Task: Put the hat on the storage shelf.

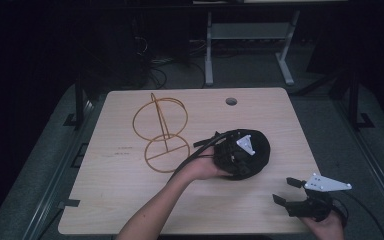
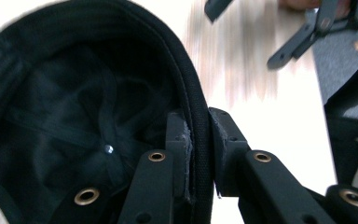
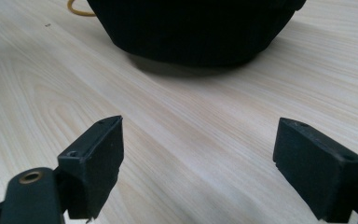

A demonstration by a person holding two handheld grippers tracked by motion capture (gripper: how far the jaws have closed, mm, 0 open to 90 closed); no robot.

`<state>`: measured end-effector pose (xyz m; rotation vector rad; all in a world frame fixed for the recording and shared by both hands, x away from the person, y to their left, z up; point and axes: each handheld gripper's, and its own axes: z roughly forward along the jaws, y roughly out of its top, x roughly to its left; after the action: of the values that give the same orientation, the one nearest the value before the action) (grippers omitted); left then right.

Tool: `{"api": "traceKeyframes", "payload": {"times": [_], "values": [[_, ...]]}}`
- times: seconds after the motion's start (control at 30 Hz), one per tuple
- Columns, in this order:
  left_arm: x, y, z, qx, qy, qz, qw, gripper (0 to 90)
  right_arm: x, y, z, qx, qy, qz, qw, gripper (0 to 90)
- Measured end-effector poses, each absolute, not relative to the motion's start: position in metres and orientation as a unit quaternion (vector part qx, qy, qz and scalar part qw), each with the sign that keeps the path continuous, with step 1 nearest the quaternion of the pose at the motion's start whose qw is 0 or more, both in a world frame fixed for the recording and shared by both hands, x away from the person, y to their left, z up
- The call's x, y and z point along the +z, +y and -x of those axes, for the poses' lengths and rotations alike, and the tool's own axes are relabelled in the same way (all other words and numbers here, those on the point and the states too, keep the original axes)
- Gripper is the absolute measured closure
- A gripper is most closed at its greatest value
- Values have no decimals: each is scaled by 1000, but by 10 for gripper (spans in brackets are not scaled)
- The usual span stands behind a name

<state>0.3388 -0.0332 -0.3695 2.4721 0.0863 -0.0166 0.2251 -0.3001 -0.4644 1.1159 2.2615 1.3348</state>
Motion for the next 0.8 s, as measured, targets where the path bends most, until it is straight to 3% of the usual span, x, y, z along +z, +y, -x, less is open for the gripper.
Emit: {"api": "traceKeyframes", "payload": {"times": [0.8], "values": [[-299, -7, -347, -72, 85, -878, 465, 777, -425, -278, -229, 504, 773, -340, 180, 150]]}}
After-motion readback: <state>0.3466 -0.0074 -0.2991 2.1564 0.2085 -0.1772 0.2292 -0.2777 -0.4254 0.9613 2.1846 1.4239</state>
